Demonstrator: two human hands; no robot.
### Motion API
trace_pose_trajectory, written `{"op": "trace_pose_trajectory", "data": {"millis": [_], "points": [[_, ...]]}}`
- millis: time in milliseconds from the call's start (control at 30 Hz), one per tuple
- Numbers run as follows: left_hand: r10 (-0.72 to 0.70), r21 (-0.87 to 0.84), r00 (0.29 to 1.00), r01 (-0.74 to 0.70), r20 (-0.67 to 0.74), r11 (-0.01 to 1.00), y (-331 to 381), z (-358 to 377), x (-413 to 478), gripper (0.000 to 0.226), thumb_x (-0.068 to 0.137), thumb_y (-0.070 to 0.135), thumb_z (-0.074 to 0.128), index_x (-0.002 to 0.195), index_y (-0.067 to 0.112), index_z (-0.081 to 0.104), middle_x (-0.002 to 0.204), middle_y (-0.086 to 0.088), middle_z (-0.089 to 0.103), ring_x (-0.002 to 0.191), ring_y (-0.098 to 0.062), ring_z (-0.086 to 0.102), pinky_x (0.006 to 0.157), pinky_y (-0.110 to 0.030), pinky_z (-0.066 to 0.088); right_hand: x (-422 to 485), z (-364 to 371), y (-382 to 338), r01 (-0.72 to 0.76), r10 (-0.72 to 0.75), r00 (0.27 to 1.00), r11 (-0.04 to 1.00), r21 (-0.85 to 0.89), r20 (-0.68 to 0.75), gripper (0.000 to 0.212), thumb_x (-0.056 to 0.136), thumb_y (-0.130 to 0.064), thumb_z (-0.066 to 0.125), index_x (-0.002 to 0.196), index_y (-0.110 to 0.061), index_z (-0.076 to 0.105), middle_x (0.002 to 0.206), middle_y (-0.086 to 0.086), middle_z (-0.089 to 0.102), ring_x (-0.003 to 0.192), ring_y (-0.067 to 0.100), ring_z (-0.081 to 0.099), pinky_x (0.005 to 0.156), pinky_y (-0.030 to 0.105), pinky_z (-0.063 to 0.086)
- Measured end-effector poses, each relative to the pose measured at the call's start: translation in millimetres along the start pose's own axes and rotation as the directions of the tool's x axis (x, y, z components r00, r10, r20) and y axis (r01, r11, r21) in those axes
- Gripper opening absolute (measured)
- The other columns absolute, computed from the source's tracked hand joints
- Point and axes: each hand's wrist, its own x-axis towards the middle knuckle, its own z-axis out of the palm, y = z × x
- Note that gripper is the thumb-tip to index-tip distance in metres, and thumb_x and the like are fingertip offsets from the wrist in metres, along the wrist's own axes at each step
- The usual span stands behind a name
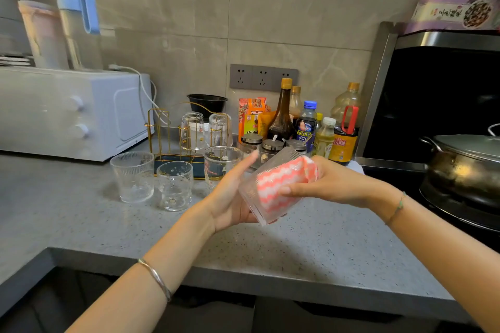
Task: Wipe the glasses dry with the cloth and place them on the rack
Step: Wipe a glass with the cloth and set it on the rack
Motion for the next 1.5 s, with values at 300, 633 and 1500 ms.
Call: {"op": "trace_pose_trajectory", "data": {"millis": [300, 633, 1500], "points": [[0.182, -0.029, 0.958, -0.193, -0.221, 0.981, -14.9, 20.9, 5.5, 0.063, 0.082, 0.066, 0.053, 0.119, 0.016, 0.064, 0.098, -0.008, 0.076, 0.089, -0.020, 0.073, 0.085, -0.038, 0.057, -0.7, 21.8, 4.5, 0.113, -0.099, 0.978, 0.991, 0.067, -0.182, 0.023, 0.082, -0.016, 0.069, 0.102, -0.027, 0.067, 0.097, -0.014, 0.074, 0.094, 0.002, 0.069, 0.078, 0.013, 0.051], [0.632, 0.429, 0.703, -0.485, -0.327, 0.762, -30.9, 23.9, 5.6, 0.067, 0.063, 0.073, 0.060, 0.106, 0.022, 0.056, 0.101, -0.002, 0.066, 0.097, -0.020, 0.065, 0.090, -0.042, 0.053, -4.7, 39.0, 6.5, 0.068, -0.014, 0.982, 0.956, 0.286, -0.189, 0.037, 0.071, -0.010, 0.078, 0.102, -0.026, 0.066, 0.097, -0.010, 0.075, 0.093, 0.004, 0.070, 0.077, 0.016, 0.055], [0.811, 0.692, 0.585, -0.587, 0.003, 0.421, -25.4, 10.3, -1.1, 0.060, 0.079, 0.085, 0.030, 0.121, 0.042, 0.035, 0.102, 0.033, 0.051, 0.092, 0.003, 0.056, 0.077, -0.021, 0.049, -14.9, 29.3, -11.1, -0.017, 0.095, 0.987, 0.859, 0.512, -0.126, 0.046, 0.068, -0.019, 0.070, 0.113, -0.016, 0.065, 0.099, -0.007, 0.075, 0.089, 0.005, 0.071, 0.070, 0.014, 0.054]]}}
